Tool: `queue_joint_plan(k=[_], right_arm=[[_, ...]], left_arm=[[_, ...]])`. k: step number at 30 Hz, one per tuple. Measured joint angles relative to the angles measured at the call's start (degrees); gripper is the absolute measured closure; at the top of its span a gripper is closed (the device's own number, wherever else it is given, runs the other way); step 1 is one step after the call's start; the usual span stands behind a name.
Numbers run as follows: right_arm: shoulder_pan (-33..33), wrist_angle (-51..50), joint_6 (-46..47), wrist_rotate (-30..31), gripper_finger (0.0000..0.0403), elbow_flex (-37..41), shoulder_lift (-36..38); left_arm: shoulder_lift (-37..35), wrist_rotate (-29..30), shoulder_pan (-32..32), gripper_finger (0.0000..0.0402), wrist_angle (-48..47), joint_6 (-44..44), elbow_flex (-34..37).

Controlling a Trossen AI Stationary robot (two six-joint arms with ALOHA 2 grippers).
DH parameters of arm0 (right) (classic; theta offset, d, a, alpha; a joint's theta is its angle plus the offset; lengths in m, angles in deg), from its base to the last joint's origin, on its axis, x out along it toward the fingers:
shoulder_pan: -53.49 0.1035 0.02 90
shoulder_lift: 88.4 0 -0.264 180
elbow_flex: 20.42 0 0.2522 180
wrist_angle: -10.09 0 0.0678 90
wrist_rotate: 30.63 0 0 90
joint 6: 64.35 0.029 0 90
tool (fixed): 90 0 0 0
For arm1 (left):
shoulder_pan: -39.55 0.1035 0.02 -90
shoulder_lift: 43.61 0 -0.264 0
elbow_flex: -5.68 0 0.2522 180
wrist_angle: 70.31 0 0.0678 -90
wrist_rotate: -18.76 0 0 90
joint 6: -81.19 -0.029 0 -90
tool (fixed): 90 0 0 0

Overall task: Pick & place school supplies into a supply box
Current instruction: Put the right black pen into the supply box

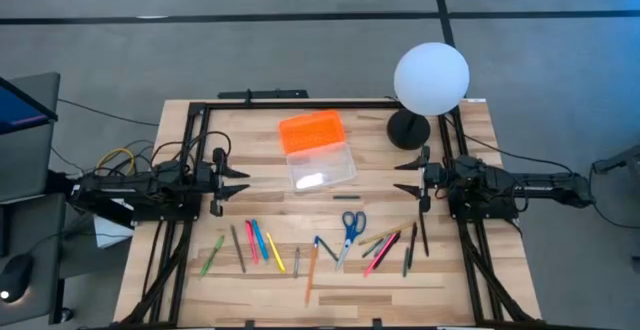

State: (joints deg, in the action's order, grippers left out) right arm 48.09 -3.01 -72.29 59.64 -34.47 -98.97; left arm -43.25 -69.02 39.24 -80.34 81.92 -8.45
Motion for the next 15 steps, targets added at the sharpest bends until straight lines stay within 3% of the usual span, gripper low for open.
queue_joint_plan(k=[10,15], right_arm=[[0.01,3.92,0.01,-0.02,0.0168,0.00,0.01],[0.30,11.10,6.61,-0.04,0.0168,-0.01,0.01]], left_arm=[[0.35,-3.33,-0.04,0.0279,-1.59,3.09,0.00],[0.35,-3.26,-0.04,0.0279,-1.60,1.84,0.00]])
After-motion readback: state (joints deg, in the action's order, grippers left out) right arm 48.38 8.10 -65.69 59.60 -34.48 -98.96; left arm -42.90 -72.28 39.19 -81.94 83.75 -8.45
